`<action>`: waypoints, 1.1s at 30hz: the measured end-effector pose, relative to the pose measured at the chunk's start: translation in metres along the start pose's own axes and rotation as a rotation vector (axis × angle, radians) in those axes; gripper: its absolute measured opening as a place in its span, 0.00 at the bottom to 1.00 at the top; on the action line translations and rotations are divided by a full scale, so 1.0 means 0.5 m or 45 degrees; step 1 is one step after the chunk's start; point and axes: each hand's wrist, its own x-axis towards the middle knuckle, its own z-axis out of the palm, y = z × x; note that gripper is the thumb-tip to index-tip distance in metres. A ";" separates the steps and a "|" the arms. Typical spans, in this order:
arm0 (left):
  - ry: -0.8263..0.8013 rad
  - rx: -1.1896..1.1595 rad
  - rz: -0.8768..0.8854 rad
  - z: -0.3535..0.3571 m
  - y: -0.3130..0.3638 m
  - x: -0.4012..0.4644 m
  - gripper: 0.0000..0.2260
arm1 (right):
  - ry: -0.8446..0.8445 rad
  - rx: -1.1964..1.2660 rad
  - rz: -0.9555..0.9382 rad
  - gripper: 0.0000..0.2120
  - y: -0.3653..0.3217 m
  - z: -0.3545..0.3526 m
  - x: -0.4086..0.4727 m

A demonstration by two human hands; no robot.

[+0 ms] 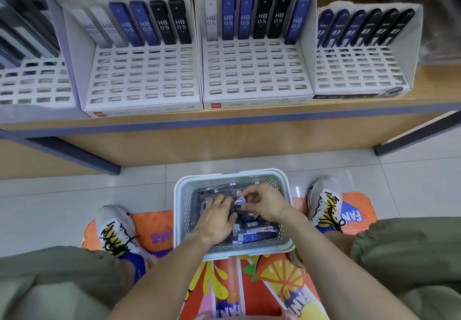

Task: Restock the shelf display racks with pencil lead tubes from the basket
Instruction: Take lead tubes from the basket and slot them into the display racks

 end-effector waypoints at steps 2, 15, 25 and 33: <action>0.015 0.033 0.030 -0.001 0.001 -0.002 0.13 | 0.011 0.076 -0.009 0.14 -0.007 0.001 -0.003; -0.043 -0.258 0.082 -0.048 -0.001 -0.019 0.12 | 0.289 0.405 -0.015 0.14 -0.024 -0.034 -0.016; -0.302 -1.404 0.087 -0.306 0.099 -0.140 0.09 | 0.066 1.316 -0.343 0.24 -0.199 -0.144 -0.120; -0.027 -1.426 0.221 -0.518 0.112 -0.323 0.18 | 0.300 1.362 -0.764 0.20 -0.449 -0.129 -0.230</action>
